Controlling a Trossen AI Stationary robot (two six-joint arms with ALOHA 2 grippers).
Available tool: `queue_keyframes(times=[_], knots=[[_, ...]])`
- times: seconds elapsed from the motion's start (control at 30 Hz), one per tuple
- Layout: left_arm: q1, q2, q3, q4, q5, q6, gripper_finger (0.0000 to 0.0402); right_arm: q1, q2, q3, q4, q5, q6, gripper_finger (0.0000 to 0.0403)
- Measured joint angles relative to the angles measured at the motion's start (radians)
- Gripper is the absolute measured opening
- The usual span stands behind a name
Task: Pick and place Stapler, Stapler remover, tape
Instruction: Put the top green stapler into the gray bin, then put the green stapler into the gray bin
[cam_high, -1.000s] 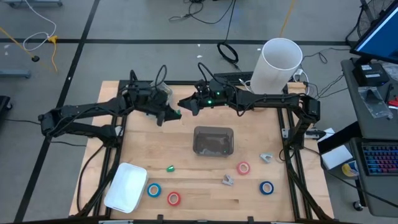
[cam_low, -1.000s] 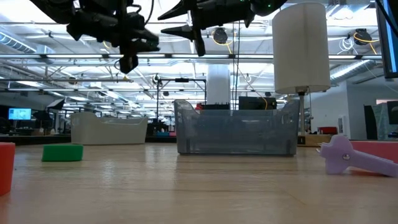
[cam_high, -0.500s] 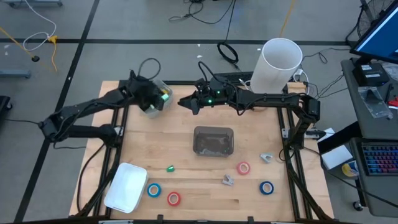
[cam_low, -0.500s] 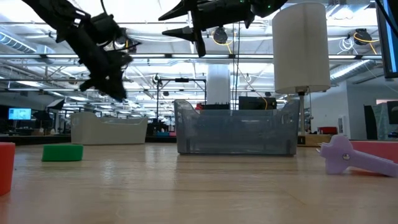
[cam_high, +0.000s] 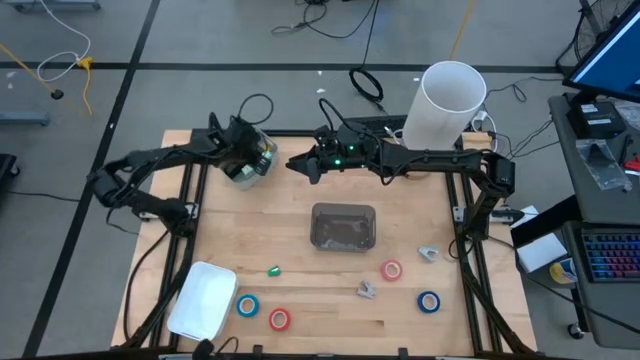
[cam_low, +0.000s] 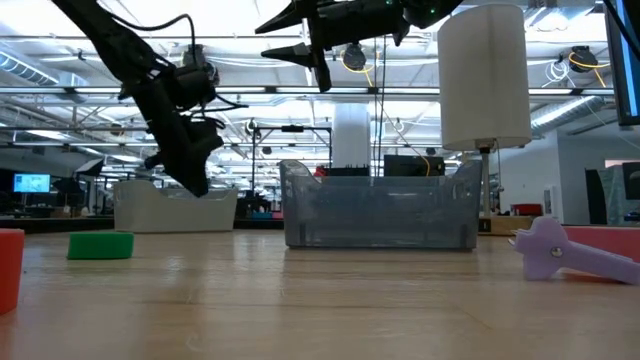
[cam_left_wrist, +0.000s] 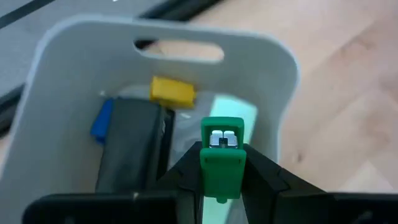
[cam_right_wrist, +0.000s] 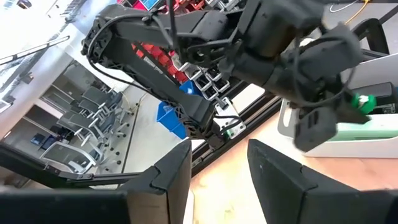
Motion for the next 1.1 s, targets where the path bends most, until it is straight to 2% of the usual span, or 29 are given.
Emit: queue_keyframes(times=[0.23,0.47,0.57,0.8,1.1], knots=[[0.028,0.079,0.075,0.005,0.001,0.022,0.0071,0.0,-0.001,0.0,0.0,0.0,0.0,0.0155],[0.038,0.131,0.083,0.001,-0.004,0.042,0.0071,0.0,-0.001,0.0,0.0,0.0,0.0,0.0155],[0.038,0.131,0.083,0.003,-0.005,0.042,0.0074,0.0,-0.001,0.0,0.0,0.0,0.0,0.0155],[0.041,0.132,0.083,0.003,-0.005,0.07,0.0112,0.0,-0.001,-0.001,0.0,0.0,0.0,0.0155],[0.042,0.101,0.083,-0.004,0.015,0.033,0.0118,0.0,-0.001,-0.001,0.0,0.0,0.0,0.0155]])
